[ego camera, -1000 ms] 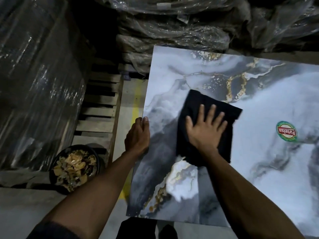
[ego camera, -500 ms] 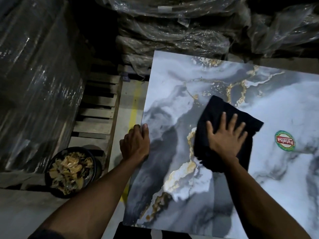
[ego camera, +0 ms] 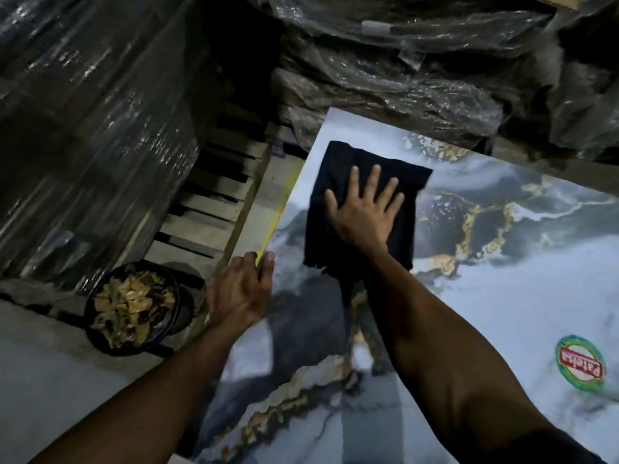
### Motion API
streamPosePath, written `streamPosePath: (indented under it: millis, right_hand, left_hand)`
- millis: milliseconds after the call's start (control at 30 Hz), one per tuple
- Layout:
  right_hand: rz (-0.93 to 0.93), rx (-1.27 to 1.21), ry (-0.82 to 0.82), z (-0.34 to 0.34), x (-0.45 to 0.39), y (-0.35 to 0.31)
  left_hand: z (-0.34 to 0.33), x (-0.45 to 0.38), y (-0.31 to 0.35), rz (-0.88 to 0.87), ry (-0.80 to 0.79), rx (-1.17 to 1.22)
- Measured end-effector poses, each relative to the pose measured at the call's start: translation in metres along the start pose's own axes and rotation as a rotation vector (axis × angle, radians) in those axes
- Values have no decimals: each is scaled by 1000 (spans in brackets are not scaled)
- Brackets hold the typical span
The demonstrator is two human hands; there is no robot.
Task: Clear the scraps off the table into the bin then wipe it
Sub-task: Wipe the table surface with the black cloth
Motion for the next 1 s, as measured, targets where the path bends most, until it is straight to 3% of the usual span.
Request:
streamPosePath:
  millis: [100,267,367,533,800,900,1000]
  right_hand:
    - [81,14,-38,7,-7,18]
    - [-127,7,75,54,-23,114]
    - [-201,-20,73,71,-40,139]
    - [-157,5,65,67,-75,111]
    - [172,82,-100,12,-77,-10]
    - [257,93,-112,14,-54,12]
    - [131,74,-52,38,-60,64]
  left_hand:
    - [2,7,2,43,35,-50]
    - [6,8,3,97,30,-98]
    - [9,8,4,104,58,-118]
    - [10,7,6,85,65,-165]
    - [10,8,3,120,45,-192]
    - [6,13,2,207,-17,-133]
    - [5,21,10,323,-73,-44]
Point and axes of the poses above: each hand's wrist, its own x-axis away from the middle knuckle, its own z-axis out of the back of the hand, y = z × x, the point moved 5 cm from there along -x, towards the middle knuckle, and after that the axes turned 14 degrees about -x, right-handed, at the moved point
